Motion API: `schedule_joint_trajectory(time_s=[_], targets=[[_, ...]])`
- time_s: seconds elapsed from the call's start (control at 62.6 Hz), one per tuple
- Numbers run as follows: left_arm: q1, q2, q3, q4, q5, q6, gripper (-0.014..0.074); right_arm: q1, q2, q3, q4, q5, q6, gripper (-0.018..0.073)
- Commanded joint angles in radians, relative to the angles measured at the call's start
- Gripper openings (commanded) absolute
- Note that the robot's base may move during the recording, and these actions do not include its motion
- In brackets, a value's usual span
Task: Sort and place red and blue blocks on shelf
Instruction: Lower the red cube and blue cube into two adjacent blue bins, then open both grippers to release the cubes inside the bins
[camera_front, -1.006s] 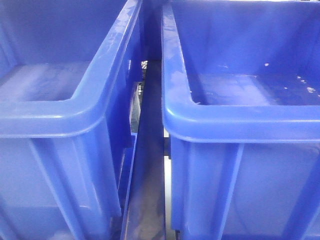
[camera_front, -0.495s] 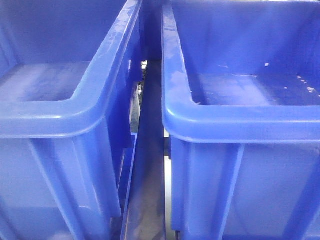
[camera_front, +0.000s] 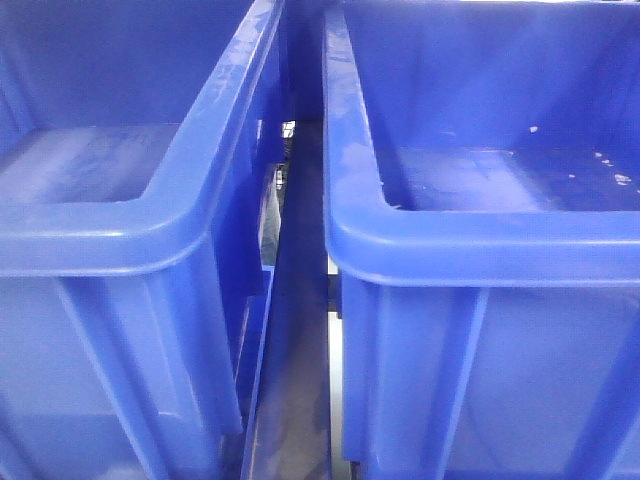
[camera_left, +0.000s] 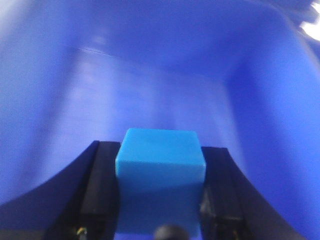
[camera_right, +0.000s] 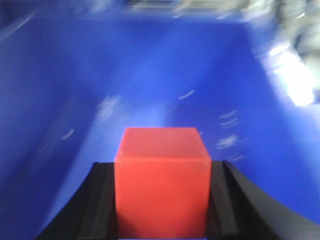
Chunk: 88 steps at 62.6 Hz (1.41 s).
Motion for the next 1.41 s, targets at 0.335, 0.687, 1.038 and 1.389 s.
schedule_joint_trajectory(time_s=[0.335, 0.687, 1.038, 1.389], targets=[[-0.027, 0.061, -0.031, 0.018, -0.182, 0.000, 0.0127, 0.039, 0.101, -0.030, -0.001, -0.156, -0.008, 0.0342], [-0.027, 0.061, -0.031, 0.121, -0.205, 0.019, 0.0353, 0.039, 0.101, -0.031, -0.001, -0.167, -0.008, 0.0459], [-0.027, 0.061, -0.031, 0.121, -0.205, 0.019, 0.0451, 0.039, 0.101, -0.031, -0.001, -0.168, -0.008, 0.0459], [-0.027, 0.061, -0.032, 0.121, -0.219, 0.019, 0.0414, 0.039, 0.085, -0.032, -0.001, -0.205, -0.008, 0.0458]])
